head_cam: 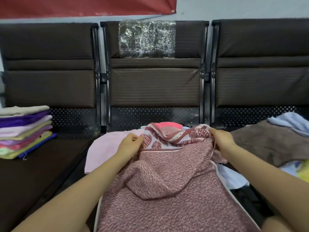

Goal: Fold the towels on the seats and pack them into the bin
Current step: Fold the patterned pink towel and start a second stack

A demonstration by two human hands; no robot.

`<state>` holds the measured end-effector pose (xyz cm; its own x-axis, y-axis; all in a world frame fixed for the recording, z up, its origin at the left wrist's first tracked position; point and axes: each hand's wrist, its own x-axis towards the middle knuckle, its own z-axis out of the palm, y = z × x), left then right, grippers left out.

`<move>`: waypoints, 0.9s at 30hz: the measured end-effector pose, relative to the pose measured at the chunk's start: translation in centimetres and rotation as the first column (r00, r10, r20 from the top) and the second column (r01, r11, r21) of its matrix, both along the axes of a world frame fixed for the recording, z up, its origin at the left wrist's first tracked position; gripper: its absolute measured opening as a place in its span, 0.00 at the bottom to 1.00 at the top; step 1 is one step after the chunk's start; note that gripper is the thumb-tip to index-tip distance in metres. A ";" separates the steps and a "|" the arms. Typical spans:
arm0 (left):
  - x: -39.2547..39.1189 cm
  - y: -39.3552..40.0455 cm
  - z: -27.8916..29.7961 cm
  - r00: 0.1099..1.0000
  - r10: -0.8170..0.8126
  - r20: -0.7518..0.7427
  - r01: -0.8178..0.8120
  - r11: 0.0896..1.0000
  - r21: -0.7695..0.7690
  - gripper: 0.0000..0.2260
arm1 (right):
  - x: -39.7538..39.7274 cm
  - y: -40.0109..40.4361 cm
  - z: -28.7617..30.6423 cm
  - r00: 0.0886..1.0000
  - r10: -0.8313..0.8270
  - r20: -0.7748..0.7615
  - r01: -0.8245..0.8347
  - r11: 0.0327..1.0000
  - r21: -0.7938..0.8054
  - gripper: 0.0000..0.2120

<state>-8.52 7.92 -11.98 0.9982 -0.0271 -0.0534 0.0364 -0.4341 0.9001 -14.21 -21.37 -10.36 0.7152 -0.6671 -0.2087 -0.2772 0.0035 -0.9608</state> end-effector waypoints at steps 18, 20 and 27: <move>0.4 -0.2 3.2 0.850 -0.013 0.527 0.087 0.989 -0.116 0.09 | 1.3 1.3 -0.2 0.978 0.179 0.111 -0.199 0.958 0.207 0.10; -0.4 0.1 4.7 0.811 0.085 0.578 0.046 0.977 -0.207 0.09 | 1.2 1.6 0.1 0.971 0.207 0.123 -0.230 0.948 0.219 0.11; -1.6 2.8 4.4 0.671 -0.326 0.666 0.050 0.916 0.398 0.11 | 1.4 1.4 -0.9 0.973 0.225 -0.048 -0.217 0.967 0.130 0.09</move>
<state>-10.08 10.69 -7.58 0.7077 -0.3376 0.6206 -0.6634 -0.6199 0.4191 -12.81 -19.99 -11.26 0.8250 -0.4604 -0.3278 -0.3435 0.0522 -0.9377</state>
